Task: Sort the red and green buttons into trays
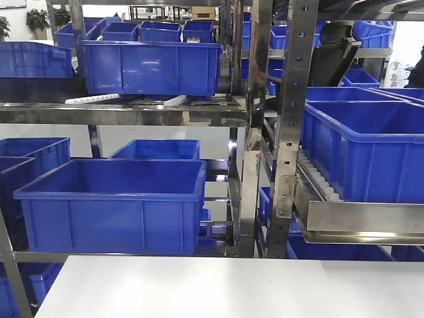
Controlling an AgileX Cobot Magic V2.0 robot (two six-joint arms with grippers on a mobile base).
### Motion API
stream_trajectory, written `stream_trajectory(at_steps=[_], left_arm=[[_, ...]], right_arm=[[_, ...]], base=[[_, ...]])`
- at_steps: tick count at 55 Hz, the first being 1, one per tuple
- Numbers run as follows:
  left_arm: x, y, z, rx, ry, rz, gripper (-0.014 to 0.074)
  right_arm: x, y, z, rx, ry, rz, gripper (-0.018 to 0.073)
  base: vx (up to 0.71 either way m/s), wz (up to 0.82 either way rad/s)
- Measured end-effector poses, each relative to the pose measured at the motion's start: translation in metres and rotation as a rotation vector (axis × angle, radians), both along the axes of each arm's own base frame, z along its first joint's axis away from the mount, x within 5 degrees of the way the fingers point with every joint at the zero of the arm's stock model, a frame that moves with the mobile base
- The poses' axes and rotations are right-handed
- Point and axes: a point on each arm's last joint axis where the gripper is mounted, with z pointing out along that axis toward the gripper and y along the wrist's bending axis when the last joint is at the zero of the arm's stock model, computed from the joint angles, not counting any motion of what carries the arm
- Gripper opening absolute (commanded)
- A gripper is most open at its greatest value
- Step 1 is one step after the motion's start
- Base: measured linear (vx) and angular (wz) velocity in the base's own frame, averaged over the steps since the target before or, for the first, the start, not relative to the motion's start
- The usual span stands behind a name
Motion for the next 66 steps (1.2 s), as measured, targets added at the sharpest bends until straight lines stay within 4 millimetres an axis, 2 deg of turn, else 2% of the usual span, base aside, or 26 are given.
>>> stream_trajectory(at_steps=[41,46,52,55,58,60,66], left_arm=[[0.000,0.000,0.001,-0.001,-0.009,0.001,-0.0006],[0.001,0.000,0.006,-0.009,-0.066,0.004,-0.0006],[0.001,0.001,0.021,-0.029,-0.225,0.013,-0.0006],[0.000,0.002,0.031,-0.046,-0.343,0.020,-0.0006],[-0.003,0.003,0.044,-0.075,-0.424,0.025,-0.0006],[-0.005,0.003,0.053,-0.091,-0.449,0.027,-0.0006],[-0.013,0.004,0.099,-0.088,-0.509,0.025,-0.0006]], right_arm=[[0.000,0.000,0.000,0.027,-0.001,0.002,-0.0010],[0.000,0.000,0.002,0.026,-0.019,0.002,-0.0010],[0.000,0.000,0.009,0.024,-0.099,0.004,-0.0010],[-0.001,0.000,0.016,0.023,-0.135,0.005,-0.0010],[-0.004,0.000,0.032,0.022,-0.175,0.005,-0.0010],[-0.007,0.000,0.047,0.020,-0.214,0.005,-0.0010],[-0.018,0.001,0.111,0.011,-0.334,0.006,-0.0010]], base=[[0.00,0.00],[0.00,0.00],[0.00,0.00],[0.00,0.00],[0.00,0.00],[0.00,0.00],[0.00,0.00]])
